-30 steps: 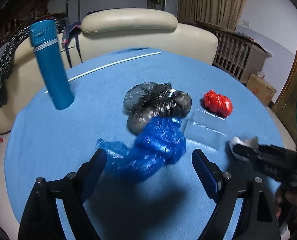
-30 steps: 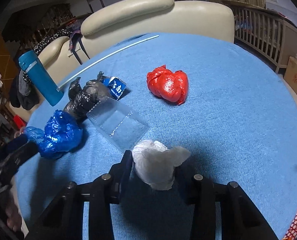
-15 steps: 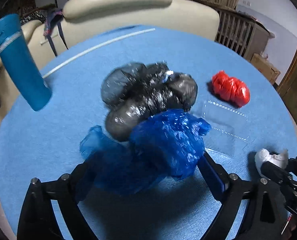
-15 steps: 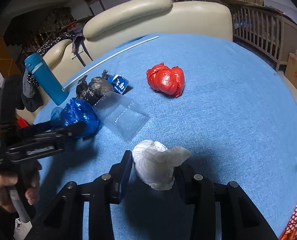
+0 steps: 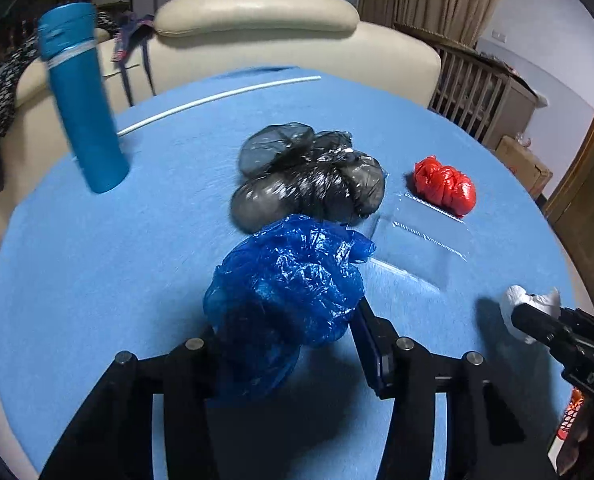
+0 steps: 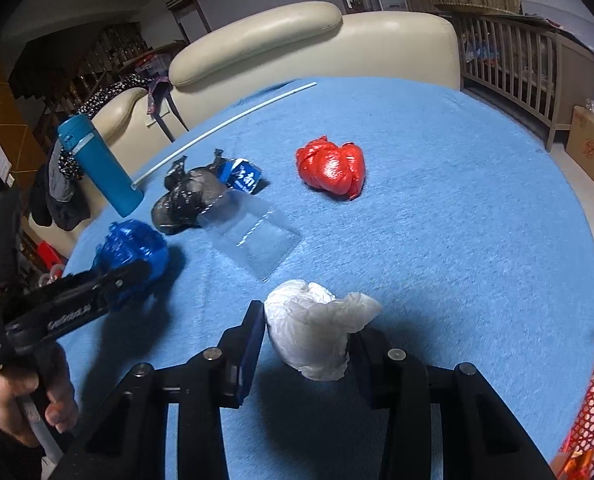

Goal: Collect trash
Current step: 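Grasp the blue plastic bag with the left tool while right holds the white bag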

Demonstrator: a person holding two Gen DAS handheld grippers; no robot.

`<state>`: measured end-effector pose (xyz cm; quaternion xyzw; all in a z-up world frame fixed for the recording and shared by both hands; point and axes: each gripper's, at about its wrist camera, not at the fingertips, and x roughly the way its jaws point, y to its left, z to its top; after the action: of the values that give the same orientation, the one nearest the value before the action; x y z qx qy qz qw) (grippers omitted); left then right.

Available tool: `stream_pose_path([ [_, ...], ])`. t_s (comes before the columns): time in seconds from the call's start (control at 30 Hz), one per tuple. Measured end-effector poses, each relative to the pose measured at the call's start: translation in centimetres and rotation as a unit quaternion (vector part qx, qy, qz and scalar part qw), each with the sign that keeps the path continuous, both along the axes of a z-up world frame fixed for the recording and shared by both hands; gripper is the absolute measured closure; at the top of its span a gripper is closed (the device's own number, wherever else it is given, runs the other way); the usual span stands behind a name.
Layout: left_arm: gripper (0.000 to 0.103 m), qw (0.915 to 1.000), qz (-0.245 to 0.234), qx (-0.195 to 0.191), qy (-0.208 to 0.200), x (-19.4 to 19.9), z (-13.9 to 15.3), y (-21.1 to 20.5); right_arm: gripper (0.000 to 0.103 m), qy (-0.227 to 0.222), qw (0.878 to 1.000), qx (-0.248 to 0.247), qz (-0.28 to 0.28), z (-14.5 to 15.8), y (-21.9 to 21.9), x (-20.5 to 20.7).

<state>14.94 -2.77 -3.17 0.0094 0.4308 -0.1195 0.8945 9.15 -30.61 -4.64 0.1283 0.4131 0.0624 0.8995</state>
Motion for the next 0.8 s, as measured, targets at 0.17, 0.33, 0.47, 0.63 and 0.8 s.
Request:
stream_pose_path([
  [0.17,0.051,0.9997,0.020,-0.002,-0.014,-3.7,0.8,0.7,0.060,-0.011,1.000,0.009,0.000,0.8,0.5,-2.0],
  [0.33,0.051,0.9995,0.021,-0.006,-0.024,-7.3,1.1,0.5,0.060,-0.022,1.000,0.015,-0.004,1.6,0.6,-4.4],
  [0.47,0.051,0.9994,0.015,-0.011,-0.031,-9.3,1.7,-0.2,0.060,-0.033,0.999,0.019,-0.011,2.3,0.2,-6.4],
  [0.63,0.051,0.9989,-0.003,-0.011,-0.045,-11.4,2.8,-1.5,0.060,-0.049,0.998,0.027,-0.028,3.2,-1.1,-9.1],
  [0.8,0.051,0.9981,-0.027,-0.011,-0.055,-12.6,3.6,-3.4,0.060,-0.063,0.996,0.034,-0.054,3.9,-3.3,-11.5],
])
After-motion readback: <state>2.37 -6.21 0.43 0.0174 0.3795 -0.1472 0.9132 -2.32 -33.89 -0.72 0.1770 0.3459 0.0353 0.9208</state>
